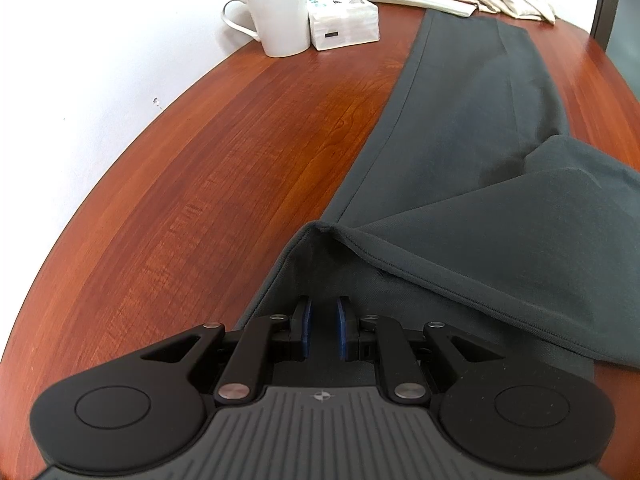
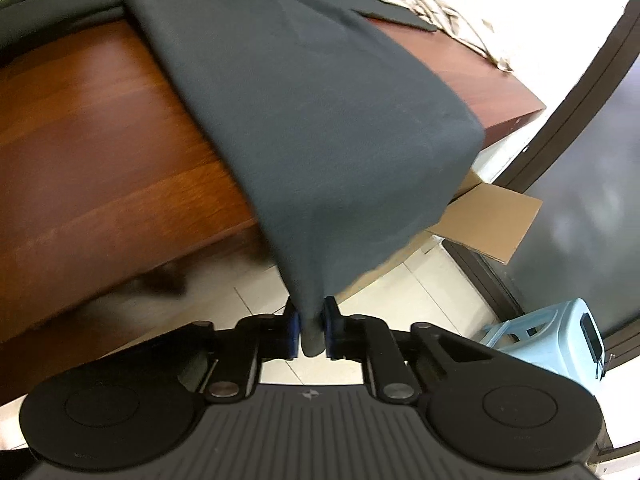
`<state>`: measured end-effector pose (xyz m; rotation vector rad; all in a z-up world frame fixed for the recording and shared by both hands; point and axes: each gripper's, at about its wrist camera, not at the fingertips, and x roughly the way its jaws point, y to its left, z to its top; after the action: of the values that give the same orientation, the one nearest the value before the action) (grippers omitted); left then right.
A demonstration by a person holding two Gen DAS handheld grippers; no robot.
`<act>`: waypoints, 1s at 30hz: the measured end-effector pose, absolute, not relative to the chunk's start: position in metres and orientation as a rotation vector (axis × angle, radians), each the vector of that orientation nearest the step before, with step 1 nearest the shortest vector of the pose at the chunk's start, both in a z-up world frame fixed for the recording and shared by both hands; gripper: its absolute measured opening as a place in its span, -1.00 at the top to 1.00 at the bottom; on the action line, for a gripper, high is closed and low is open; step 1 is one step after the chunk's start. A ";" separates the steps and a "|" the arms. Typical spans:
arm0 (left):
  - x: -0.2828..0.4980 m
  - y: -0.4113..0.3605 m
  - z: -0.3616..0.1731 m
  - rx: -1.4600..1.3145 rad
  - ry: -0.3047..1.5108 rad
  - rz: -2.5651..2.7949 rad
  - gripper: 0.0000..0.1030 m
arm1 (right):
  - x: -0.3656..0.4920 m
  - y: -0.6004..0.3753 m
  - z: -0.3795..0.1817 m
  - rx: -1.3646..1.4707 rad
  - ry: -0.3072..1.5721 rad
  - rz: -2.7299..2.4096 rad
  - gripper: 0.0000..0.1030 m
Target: Fold clothes
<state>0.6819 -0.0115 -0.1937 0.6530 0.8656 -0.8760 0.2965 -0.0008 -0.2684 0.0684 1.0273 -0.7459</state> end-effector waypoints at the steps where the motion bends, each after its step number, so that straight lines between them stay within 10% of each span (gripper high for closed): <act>1: 0.682 -0.011 -0.194 0.652 0.866 -0.876 0.74 | 0.294 -0.003 -0.266 0.079 1.026 -0.748 0.88; 30: 0.682 0.011 -0.194 0.569 0.894 -0.793 0.73 | 0.323 -0.172 -0.089 -0.112 0.756 -0.915 0.91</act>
<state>0.6821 0.0106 -0.1938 0.5693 0.8936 -0.7933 0.3234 -0.1721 -0.0894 -0.1122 0.7559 -0.9148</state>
